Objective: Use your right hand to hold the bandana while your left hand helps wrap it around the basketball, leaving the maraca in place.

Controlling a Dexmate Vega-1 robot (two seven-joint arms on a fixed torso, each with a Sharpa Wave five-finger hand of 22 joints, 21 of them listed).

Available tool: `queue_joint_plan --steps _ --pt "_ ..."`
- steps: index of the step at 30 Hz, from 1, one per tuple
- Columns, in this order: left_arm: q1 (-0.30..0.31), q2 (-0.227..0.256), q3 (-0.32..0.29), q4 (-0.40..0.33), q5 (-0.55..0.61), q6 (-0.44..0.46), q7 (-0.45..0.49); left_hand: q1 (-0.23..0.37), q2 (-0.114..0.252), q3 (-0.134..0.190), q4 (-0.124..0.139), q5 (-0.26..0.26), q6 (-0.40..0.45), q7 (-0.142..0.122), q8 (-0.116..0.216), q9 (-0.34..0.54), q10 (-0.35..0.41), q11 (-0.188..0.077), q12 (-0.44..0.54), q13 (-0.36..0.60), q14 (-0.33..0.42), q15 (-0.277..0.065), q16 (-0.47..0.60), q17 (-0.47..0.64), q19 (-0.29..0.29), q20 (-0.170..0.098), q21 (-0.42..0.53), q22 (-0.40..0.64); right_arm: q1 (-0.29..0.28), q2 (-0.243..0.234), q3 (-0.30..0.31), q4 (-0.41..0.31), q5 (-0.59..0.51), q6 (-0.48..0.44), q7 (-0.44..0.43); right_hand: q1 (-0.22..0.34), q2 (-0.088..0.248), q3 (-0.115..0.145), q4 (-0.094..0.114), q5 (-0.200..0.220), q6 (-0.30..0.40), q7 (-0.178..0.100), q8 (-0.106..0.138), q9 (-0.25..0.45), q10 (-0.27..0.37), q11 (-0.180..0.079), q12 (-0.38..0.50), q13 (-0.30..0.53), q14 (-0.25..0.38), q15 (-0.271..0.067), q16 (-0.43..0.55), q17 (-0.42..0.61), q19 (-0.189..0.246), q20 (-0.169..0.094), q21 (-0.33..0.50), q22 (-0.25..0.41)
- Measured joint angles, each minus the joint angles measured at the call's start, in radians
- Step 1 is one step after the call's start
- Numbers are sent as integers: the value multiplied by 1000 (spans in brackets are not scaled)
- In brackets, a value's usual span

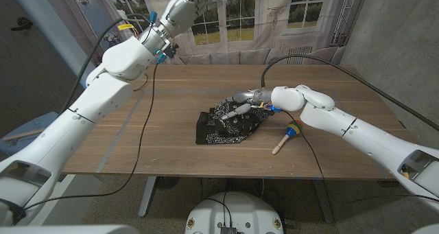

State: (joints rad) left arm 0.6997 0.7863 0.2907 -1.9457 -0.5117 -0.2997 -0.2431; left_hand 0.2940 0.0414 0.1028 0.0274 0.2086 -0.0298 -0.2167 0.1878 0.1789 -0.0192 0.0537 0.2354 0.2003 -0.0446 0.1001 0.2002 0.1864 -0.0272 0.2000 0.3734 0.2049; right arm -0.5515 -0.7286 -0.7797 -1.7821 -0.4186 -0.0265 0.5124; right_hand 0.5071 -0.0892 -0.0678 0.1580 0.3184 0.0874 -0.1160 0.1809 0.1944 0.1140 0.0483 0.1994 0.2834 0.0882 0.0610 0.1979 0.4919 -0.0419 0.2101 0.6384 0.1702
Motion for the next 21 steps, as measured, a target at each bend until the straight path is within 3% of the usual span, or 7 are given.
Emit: queue_joint_plan --steps 5,8,13,14,21 --pt "9 4 -6 -1 -4 -5 -1 0 0 0 0 0 -5 5 0 0 0 0 0 0 0 0 0 0 0 0 0 0 -14 2 21 20 75 34 -49 -54 6 -33 3 16 -78 25 -8 -4 -36 14 0 -1 -28 15 4 -10 -22 -3 -34 0" --pt "12 6 -9 -3 -5 -6 -1 0 0 0 0 0 -5 4 0 0 0 0 0 0 0 0 0 0 0 0 0 0 -21 2 31 30 99 46 -69 -60 5 -36 0 20 -93 30 -8 -4 -48 13 -4 -1 -38 16 4 -15 -23 -4 -40 0" --pt "23 11 -16 -8 -6 -6 4 0 0 0 0 0 -10 -1 0 0 0 0 0 0 0 0 0 0 0 0 -4 0 -41 11 60 67 99 46 -69 -70 18 -36 1 26 -85 38 5 -4 -48 13 -4 -1 -43 21 4 -19 -16 -10 -40 0" --pt "23 11 -16 -8 -6 -6 6 0 0 0 0 0 -10 -1 0 0 0 0 0 0 0 0 -3 0 0 0 -4 0 -45 14 65 74 176 105 -134 -65 26 -36 0 26 -75 39 9 -4 -48 13 -4 -1 -43 21 4 -19 -8 -8 -40 0" --pt "38 17 -24 -9 -3 -4 20 0 0 0 0 0 -10 -1 0 0 0 0 0 0 0 0 -7 0 0 0 -4 0 -70 42 104 140 276 208 -230 -52 82 -23 -12 34 -12 32 26 -4 -44 16 7 -6 -45 13 10 -33 25 -12 -48 0"
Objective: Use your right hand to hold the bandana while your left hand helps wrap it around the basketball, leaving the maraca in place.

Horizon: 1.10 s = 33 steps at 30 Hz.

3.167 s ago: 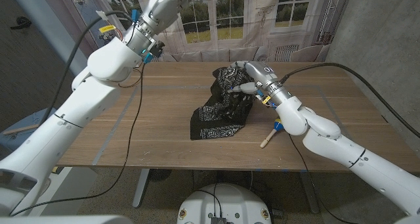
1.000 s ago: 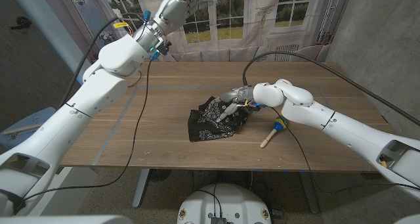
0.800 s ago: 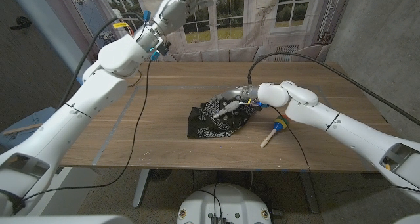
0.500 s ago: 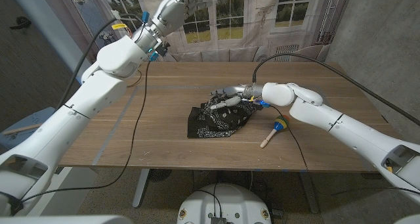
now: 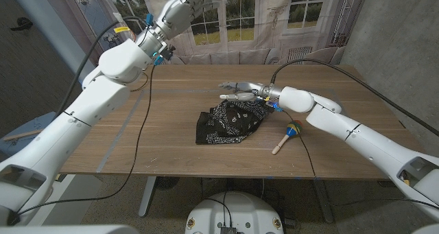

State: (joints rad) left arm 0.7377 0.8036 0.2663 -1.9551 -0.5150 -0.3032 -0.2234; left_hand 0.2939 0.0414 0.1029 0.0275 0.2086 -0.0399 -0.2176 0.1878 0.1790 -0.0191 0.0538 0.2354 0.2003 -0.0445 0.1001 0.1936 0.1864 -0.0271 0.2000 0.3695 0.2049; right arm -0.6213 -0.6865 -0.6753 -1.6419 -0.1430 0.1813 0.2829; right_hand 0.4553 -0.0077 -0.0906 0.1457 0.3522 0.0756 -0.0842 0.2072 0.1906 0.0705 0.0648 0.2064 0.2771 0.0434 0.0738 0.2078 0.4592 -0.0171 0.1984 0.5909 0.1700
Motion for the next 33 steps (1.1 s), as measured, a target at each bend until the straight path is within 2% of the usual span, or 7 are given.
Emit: queue_joint_plan --steps 3,8,12,19,24,33 --pt "8 2 -3 1 3 6 10 0 0 0 0 0 0 0 0 0 0 0 0 0 0 0 0 0 0 0 0 0 -6 15 15 31 41 38 -30 6 6 1 -1 0 4 -3 4 0 20 4 5 -3 14 -13 8 -9 22 1 0 0" --pt "22 6 -8 13 3 18 21 0 0 0 0 0 0 0 0 0 0 0 0 0 -5 -5 0 0 0 0 -3 0 -12 49 42 94 102 92 -68 12 11 5 -5 0 18 -3 4 0 30 5 9 -5 34 -8 16 -17 46 0 0 0" --pt "31 5 -8 30 -4 21 25 0 0 0 0 0 0 0 0 0 0 0 0 0 -5 -5 0 0 0 0 -4 0 -13 73 59 139 161 139 -102 21 21 8 -16 -5 34 5 4 0 39 3 11 -8 46 -13 16 -24 75 0 0 0" --pt "45 -6 -8 79 -38 22 16 0 0 0 0 0 0 0 0 0 0 0 -8 0 -9 -2 0 0 -6 -6 -4 0 -13 118 91 216 241 194 -139 32 31 14 -22 -9 44 6 8 0 53 6 17 -12 59 -15 16 -33 94 2 0 0" --pt "60 -21 1 142 -81 14 -14 -4 4 -4 -4 0 0 0 0 -2 0 0 -9 0 -21 1 0 0 -15 -7 -11 0 -11 154 115 273 323 239 -164 34 34 13 -29 -9 57 11 10 0 64 6 17 -13 65 -22 16 -38 99 -4 0 0" --pt "84 -31 8 223 -157 5 -69 -4 4 -4 -4 0 0 0 0 -2 -26 -1 -17 0 -49 9 -9 0 -35 -6 -23 0 -20 185 150 315 409 262 -197 40 39 14 -36 -18 72 15 11 0 74 16 20 -14 78 -35 23 -48 116 2 -7 0"
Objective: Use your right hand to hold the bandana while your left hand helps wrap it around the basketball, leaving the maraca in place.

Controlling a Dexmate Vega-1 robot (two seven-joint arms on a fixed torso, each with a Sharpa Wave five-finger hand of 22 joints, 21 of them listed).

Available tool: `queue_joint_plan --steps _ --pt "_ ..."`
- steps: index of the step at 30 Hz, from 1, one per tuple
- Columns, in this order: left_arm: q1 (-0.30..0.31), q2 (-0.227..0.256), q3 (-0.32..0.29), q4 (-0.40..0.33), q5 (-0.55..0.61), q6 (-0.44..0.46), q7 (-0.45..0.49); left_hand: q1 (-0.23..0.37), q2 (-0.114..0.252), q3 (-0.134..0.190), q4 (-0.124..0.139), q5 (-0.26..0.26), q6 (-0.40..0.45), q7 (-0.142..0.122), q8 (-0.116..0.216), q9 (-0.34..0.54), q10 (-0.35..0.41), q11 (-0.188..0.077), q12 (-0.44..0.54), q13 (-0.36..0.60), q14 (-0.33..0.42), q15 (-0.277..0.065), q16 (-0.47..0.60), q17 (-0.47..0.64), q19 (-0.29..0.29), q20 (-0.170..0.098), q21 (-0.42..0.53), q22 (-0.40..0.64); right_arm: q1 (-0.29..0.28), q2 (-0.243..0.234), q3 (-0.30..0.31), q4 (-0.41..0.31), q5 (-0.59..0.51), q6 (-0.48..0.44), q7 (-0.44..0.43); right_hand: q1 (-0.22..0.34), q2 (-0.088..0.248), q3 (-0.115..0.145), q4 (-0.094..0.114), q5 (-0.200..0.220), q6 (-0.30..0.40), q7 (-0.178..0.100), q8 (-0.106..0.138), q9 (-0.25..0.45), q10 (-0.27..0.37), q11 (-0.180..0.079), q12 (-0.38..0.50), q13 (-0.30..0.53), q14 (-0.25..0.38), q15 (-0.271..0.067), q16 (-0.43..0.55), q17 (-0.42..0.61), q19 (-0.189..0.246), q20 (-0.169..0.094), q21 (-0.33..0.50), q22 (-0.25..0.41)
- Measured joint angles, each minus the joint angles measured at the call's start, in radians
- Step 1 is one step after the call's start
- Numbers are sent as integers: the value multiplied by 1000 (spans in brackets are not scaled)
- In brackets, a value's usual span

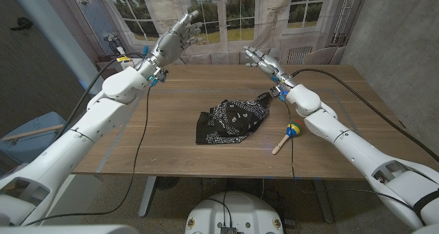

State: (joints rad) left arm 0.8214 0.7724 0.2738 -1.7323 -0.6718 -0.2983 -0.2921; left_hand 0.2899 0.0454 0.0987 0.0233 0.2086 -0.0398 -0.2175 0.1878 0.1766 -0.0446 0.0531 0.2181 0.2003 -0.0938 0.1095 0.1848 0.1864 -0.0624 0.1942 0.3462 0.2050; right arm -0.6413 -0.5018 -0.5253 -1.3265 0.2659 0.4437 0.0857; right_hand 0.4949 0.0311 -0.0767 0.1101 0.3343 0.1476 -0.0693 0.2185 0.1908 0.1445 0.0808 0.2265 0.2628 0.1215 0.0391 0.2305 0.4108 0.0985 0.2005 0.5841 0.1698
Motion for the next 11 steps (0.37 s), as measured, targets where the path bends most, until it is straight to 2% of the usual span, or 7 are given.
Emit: queue_joint_plan --steps 4,6,11 --pt "8 0 2 19 -25 10 -17 -7 7 0 0 0 -11 3 -3 0 -20 10 -10 0 -26 8 -4 0 -19 2 -10 0 -10 6 19 9 29 2 -23 5 -17 -12 -12 -5 23 12 0 0 20 7 7 -3 27 -2 6 -12 20 9 -4 5" --pt "15 1 5 31 -43 23 -26 -7 7 0 0 0 -15 0 -7 0 -26 6 -11 0 -34 13 -4 0 -23 -1 -11 2 -15 8 28 13 39 4 -33 7 -26 -13 -13 -5 25 10 0 0 23 4 7 -6 38 2 6 -17 25 10 -4 5" --pt "27 0 11 47 -62 43 -28 -12 12 0 0 0 -44 7 -11 0 -41 21 -15 -5 -51 19 -4 0 -36 -3 -18 2 -26 22 48 34 62 14 -55 5 -37 -17 -17 -9 38 13 4 0 35 7 7 -8 38 2 6 -22 34 12 -8 5"
